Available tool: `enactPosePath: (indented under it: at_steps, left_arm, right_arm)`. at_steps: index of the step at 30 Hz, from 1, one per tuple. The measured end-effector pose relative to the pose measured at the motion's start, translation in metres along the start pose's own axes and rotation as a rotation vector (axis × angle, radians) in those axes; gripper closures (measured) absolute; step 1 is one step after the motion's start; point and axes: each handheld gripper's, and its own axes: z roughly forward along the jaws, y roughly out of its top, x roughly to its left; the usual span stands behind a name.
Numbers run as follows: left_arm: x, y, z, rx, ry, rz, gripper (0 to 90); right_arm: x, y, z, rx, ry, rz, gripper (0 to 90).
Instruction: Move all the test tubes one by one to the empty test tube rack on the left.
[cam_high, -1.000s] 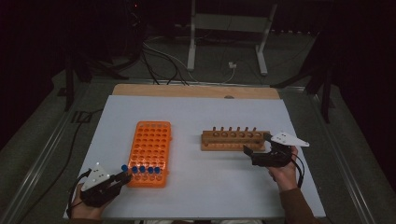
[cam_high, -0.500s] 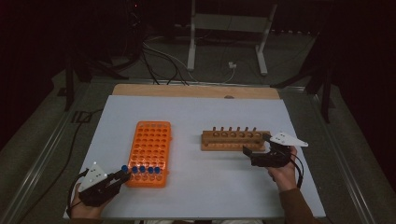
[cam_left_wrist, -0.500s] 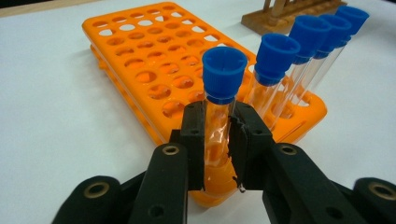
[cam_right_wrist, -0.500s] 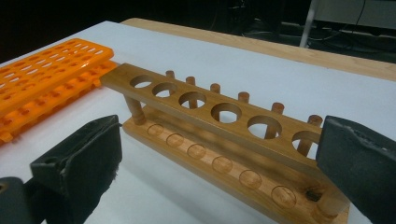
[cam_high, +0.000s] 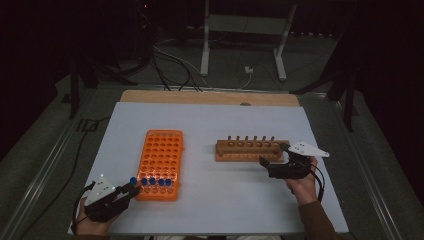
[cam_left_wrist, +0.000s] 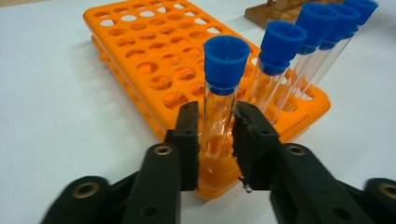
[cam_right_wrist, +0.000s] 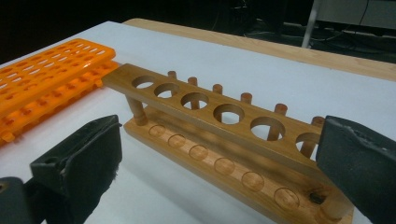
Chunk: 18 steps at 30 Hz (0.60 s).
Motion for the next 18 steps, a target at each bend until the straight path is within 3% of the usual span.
enactPosePath:
  at_steps: [11,18]
  left_arm:
    - [0.001,0.008,-0.016,-0.153,-0.024,-0.003,43.1]
    - [0.003,0.02,-0.02,-0.216,0.02,-0.02,24.2]
  right_arm:
    - [-0.003,0.0,-0.004,-0.006,-0.01,0.01,0.5]
    - [-0.006,-0.001,-0.009,-0.018,-0.02,0.016,0.5]
